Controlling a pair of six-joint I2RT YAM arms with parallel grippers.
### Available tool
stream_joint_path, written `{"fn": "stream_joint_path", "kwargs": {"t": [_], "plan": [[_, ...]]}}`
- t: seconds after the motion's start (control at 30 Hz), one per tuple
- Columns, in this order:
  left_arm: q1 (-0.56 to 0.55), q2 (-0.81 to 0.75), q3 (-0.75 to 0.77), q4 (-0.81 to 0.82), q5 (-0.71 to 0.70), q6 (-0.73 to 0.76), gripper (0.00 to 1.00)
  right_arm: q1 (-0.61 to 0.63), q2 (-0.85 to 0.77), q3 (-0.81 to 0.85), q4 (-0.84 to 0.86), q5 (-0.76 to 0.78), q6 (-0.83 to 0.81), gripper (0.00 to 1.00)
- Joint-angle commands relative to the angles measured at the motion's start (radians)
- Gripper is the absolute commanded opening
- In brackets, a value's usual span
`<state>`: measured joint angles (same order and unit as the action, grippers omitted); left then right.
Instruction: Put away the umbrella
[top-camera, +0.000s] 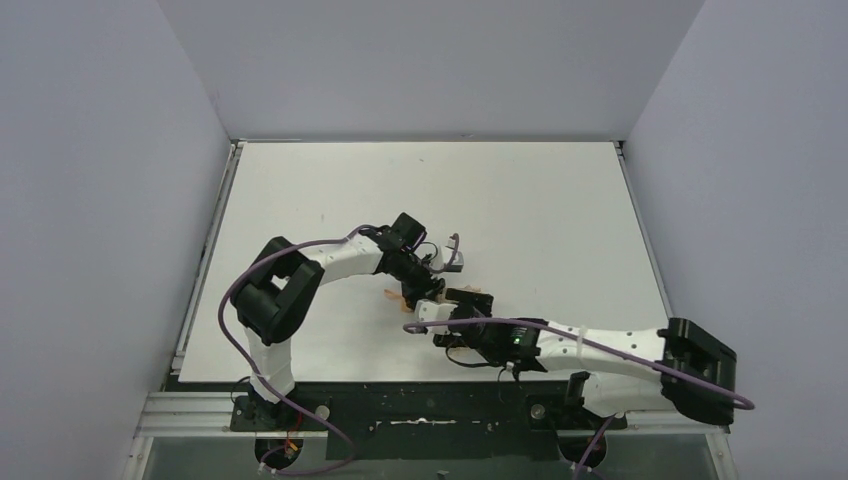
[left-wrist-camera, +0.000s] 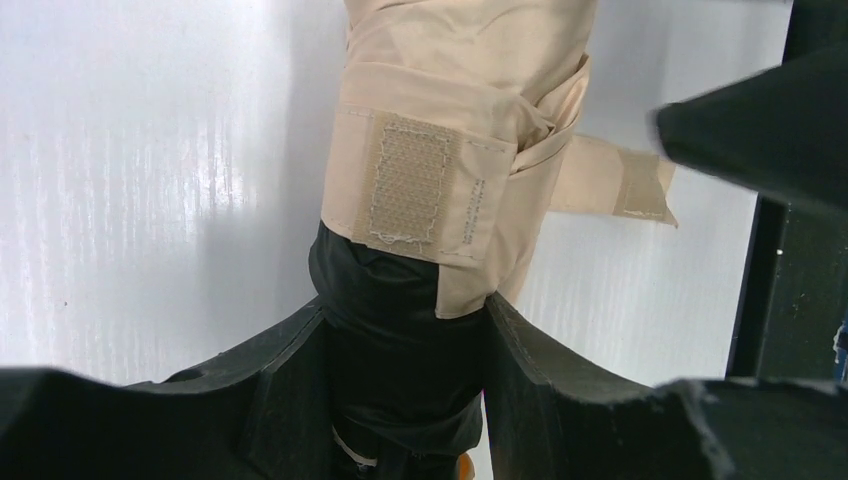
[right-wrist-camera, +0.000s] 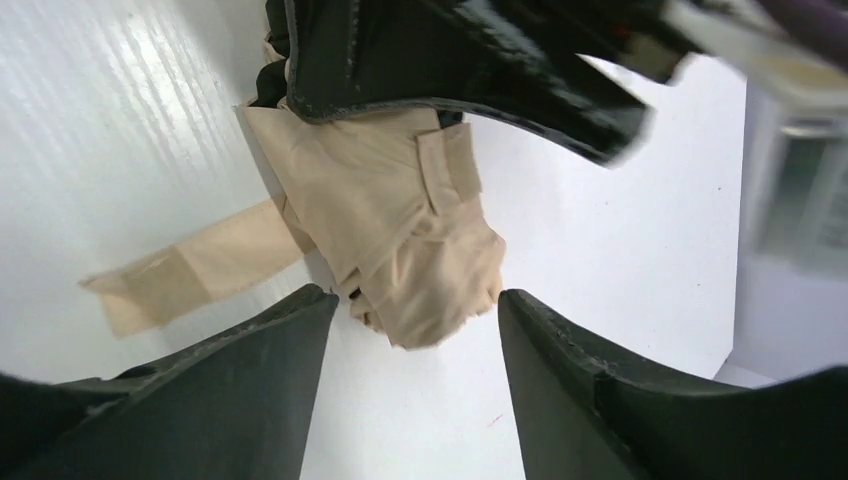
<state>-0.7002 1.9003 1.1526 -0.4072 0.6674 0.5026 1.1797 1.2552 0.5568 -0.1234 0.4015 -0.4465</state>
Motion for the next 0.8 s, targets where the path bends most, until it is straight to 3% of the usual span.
{"fn": "stream_joint_path", "kwargs": {"t": [0.0,0.17,0.4,0.57,0.77], "plan": [[-0.005,-0.011,-0.006,0.039,-0.136,0.037,0.0,0.01,-0.194,0.042,-0.128,-0.083,0.056,0.64],[-0.02,-0.056,-0.056,0.106,-0.196,0.043,0.0,0.009,-0.416,0.074,-0.234,-0.123,0.179,0.64],[-0.078,-0.112,-0.119,0.202,-0.353,0.048,0.0,-0.054,-0.629,0.132,-0.239,0.049,0.378,0.64],[-0.118,-0.139,-0.178,0.277,-0.472,0.063,0.0,-0.295,-0.59,0.224,-0.313,-0.093,0.468,0.68],[-0.174,-0.156,-0.247,0.391,-0.631,0.052,0.0,-0.684,-0.441,0.325,-0.365,-0.41,0.587,0.7]]}}
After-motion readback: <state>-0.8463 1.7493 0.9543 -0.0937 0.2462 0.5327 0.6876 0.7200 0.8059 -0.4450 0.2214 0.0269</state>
